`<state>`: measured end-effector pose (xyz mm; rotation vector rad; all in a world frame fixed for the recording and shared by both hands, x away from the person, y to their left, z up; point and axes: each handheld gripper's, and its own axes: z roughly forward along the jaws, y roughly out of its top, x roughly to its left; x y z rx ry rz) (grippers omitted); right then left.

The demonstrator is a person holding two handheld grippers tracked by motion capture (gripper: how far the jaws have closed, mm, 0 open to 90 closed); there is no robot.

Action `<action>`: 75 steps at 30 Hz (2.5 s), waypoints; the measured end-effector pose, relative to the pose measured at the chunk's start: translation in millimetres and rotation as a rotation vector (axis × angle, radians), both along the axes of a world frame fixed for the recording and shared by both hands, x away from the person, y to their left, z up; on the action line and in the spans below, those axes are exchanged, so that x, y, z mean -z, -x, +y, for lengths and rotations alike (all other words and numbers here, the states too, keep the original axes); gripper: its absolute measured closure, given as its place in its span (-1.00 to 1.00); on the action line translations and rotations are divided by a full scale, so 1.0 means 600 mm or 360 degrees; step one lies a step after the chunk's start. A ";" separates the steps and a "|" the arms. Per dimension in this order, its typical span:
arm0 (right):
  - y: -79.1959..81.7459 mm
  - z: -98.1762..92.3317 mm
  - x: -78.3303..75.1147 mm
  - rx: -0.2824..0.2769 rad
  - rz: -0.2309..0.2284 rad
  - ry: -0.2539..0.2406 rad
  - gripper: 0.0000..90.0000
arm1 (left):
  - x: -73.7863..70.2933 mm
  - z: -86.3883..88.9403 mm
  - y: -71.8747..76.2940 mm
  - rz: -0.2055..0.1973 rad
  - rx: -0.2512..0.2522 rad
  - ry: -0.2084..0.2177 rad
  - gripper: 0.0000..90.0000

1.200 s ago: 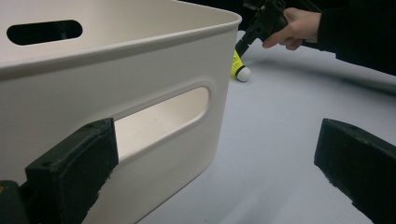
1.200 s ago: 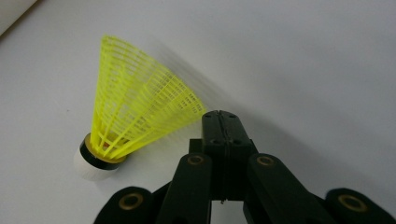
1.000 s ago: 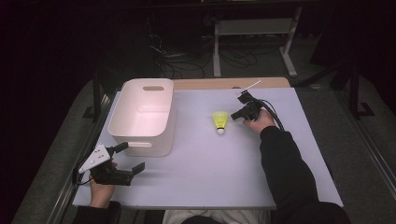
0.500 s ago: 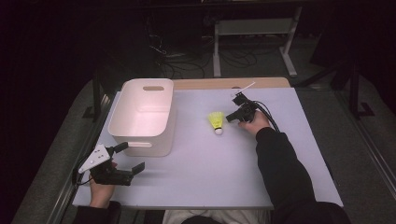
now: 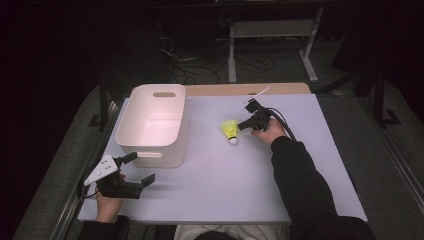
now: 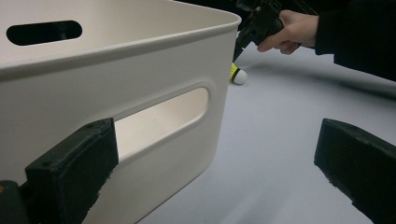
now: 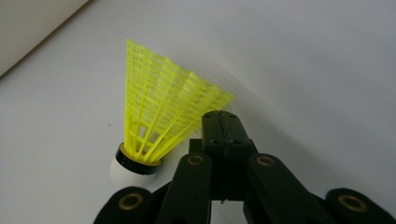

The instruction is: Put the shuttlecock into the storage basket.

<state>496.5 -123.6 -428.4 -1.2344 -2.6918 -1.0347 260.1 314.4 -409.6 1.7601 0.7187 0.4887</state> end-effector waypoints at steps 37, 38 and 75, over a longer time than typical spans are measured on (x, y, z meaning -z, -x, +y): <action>0.023 0.051 -0.015 -0.0157 -0.0079 0.0046 0.97 | 0.000 0.000 0.000 0.0000 0.0002 0.0001 -1.00; 0.025 0.049 -0.019 -0.0157 -0.0087 0.0039 0.96 | 0.000 0.000 0.000 0.0000 0.0002 0.0002 -1.00; 0.071 0.047 -0.075 -0.0261 -0.0165 -0.0020 -0.56 | 0.000 0.000 0.000 0.0002 0.0002 0.0006 -1.00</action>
